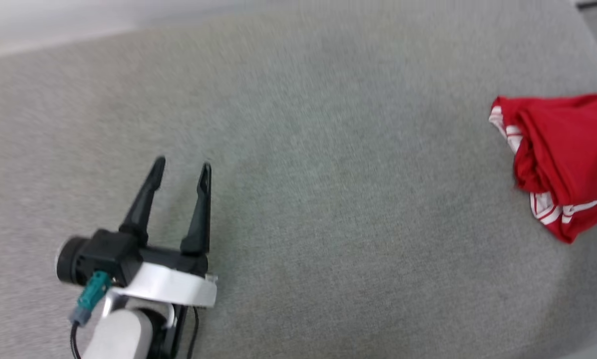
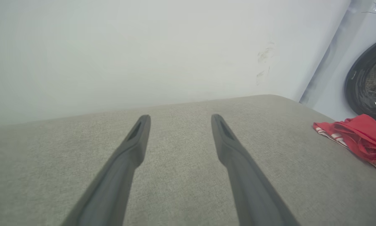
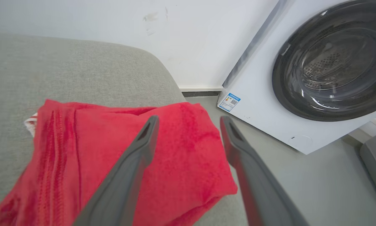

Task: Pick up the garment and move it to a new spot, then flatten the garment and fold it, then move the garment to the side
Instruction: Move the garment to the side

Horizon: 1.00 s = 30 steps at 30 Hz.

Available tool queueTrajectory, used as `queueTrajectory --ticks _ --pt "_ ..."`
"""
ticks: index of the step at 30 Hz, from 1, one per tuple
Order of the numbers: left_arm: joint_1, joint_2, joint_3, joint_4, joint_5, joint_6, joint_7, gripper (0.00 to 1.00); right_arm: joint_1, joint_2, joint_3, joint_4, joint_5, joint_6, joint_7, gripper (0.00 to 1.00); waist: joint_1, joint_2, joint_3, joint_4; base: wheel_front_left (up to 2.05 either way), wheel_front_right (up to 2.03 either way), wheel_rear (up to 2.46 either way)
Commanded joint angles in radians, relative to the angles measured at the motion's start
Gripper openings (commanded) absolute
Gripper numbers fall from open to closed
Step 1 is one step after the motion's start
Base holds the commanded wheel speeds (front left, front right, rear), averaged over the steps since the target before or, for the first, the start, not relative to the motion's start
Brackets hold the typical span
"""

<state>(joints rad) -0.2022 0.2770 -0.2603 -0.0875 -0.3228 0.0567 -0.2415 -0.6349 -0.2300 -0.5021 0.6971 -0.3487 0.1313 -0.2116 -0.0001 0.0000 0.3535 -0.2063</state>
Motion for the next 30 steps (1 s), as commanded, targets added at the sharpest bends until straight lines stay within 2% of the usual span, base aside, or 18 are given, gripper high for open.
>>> queueTrajectory --ticks 1,9,15,22,30 --pt "0.039 -0.013 0.002 0.015 -0.007 0.011 -0.008 1.00 0.064 0.015 0.024 -0.033 0.035 -0.001 -0.008 1.00 0.0001 0.0000 -0.120 0.050 0.00 0.00 0.00" --pt "0.152 -0.040 0.006 0.072 -0.024 0.036 -0.018 1.00 0.321 0.096 0.144 -0.198 0.172 -0.001 0.055 1.00 0.0001 0.0000 -0.273 0.115 0.00 0.00 0.00" --pt "0.214 -0.046 0.008 0.097 -0.033 0.050 -0.020 1.00 0.479 0.152 0.250 -0.328 0.285 -0.001 0.105 1.00 0.0001 0.0000 -0.347 0.174 0.00 0.00 0.00" --pt "0.249 -0.030 0.032 0.108 -0.042 0.061 -0.021 1.00 0.572 0.176 0.342 -0.444 0.367 -0.001 0.126 1.00 0.0001 0.0000 -0.378 0.220 0.00 0.00 0.00" --pt "0.276 -0.002 0.059 0.128 -0.043 0.064 -0.023 1.00 0.681 0.180 0.416 -0.653 0.414 -0.001 0.154 1.00 0.0001 0.0000 -0.399 0.246 0.00 0.00 0.00"
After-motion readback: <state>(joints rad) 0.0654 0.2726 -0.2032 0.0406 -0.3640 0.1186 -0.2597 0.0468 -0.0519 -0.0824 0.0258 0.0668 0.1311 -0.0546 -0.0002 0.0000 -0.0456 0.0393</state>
